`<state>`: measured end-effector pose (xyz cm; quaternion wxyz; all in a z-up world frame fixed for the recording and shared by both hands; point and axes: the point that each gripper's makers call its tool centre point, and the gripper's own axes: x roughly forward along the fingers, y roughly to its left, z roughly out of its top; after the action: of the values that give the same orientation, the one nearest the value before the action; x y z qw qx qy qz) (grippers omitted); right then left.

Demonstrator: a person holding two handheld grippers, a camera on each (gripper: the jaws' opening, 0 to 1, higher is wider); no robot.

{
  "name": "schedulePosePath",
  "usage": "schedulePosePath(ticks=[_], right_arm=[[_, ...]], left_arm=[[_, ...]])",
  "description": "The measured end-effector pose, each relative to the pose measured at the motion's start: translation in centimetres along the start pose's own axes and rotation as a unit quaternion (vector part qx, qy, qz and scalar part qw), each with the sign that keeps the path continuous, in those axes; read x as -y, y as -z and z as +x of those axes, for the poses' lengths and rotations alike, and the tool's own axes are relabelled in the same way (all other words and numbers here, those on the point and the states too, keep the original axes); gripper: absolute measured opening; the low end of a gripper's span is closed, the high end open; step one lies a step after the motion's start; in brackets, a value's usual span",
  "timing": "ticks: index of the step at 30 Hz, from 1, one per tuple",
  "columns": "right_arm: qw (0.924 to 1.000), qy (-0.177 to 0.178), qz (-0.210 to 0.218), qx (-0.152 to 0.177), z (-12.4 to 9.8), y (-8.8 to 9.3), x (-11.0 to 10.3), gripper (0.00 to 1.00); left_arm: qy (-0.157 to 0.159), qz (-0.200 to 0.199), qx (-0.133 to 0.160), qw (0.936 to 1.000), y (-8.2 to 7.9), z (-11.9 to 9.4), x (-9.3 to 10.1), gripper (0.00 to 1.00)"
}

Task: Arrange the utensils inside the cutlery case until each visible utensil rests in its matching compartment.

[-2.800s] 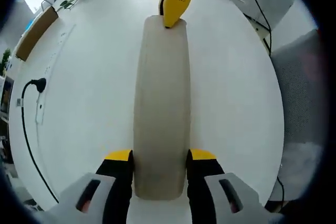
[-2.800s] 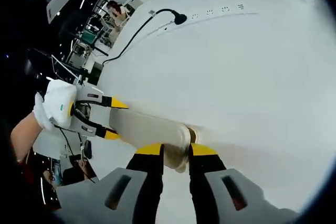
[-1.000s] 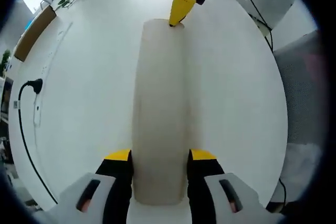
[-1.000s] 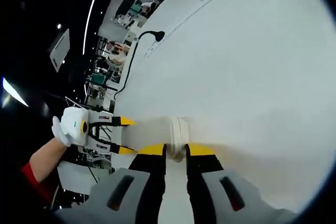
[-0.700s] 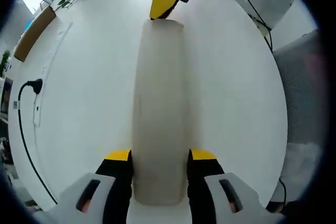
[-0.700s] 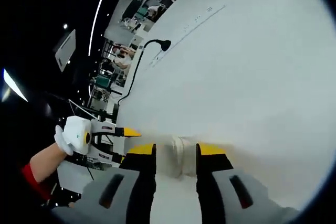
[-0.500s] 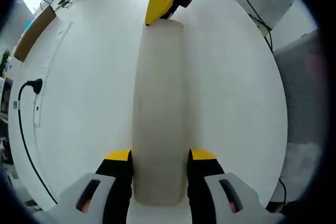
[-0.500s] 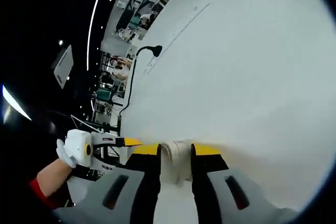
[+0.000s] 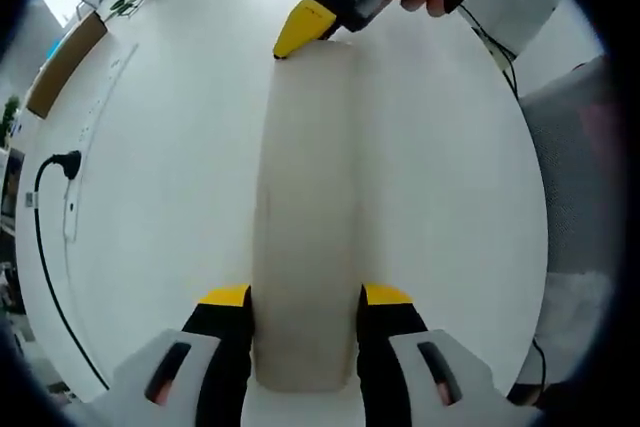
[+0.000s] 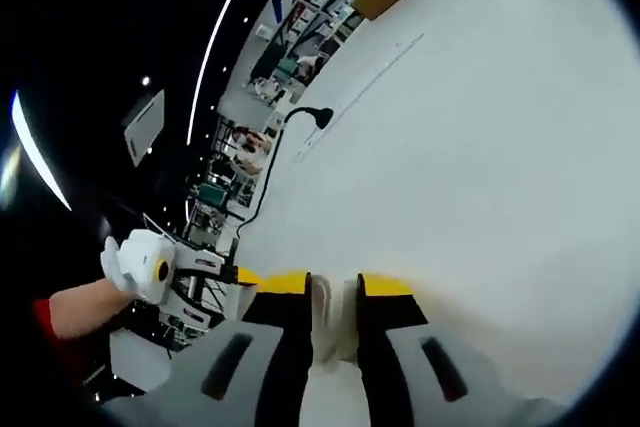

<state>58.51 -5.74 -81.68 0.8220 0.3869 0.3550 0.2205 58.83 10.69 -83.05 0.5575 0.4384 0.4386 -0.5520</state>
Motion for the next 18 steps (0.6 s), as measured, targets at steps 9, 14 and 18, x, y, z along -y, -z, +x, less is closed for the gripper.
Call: schedulePosePath(ticks=[9, 14, 18], right_arm=[[0.9998, -0.015, -0.01, 0.0, 1.4, -0.8, -1.6, 0.03], [0.9986, 0.004, -0.037, -0.037, 1.2, -1.0, -1.8, 0.11], [0.971, 0.025, -0.235, -0.038, 0.4, -1.7, -3.3, 0.34]], left_arm=[[-0.001, 0.005, -0.003, 1.0, -0.1, 0.0, 0.1, 0.42], [-0.003, -0.007, 0.014, 0.9999, -0.2, 0.0, 0.2, 0.42], [0.0, -0.037, 0.054, 0.9979, -0.5, -0.1, 0.1, 0.43]])
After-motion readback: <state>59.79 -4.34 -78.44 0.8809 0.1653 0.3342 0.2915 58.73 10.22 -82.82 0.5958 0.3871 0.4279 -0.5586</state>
